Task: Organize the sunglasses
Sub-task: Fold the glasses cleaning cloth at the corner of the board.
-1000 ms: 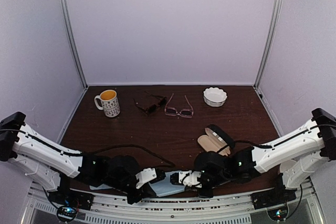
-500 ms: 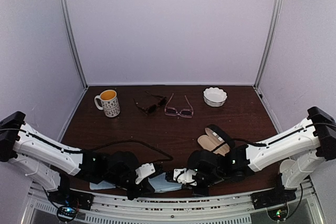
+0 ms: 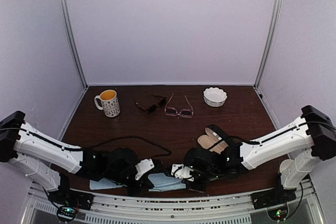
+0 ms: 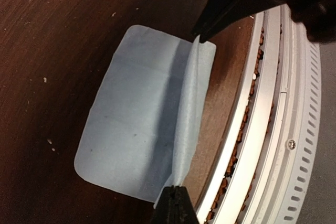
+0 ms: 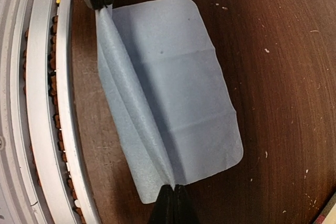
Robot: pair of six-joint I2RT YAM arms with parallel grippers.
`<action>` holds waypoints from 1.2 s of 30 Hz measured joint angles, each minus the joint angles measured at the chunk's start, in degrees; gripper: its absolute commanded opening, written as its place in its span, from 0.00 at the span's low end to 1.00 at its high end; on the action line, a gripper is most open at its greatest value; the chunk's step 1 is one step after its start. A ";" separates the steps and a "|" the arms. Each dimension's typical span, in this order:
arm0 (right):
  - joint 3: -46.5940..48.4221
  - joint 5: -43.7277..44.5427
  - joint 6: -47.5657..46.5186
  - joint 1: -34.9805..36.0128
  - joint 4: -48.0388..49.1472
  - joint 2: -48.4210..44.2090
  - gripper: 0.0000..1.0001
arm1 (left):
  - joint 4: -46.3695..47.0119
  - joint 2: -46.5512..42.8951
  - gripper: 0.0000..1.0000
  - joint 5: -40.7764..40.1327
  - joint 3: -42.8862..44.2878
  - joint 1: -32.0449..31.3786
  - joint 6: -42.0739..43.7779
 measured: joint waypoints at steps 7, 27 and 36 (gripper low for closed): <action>0.92 2.12 0.22 -0.94 -0.17 0.22 0.00 | 0.11 0.85 0.00 -0.79 0.28 1.09 -0.22; 2.84 5.31 1.05 -1.40 -0.26 3.91 0.00 | -1.18 4.04 0.00 -2.54 2.12 2.99 -0.42; 3.67 7.21 1.05 -1.77 -0.94 4.66 0.00 | -2.05 4.85 0.00 -3.76 3.52 3.23 -0.39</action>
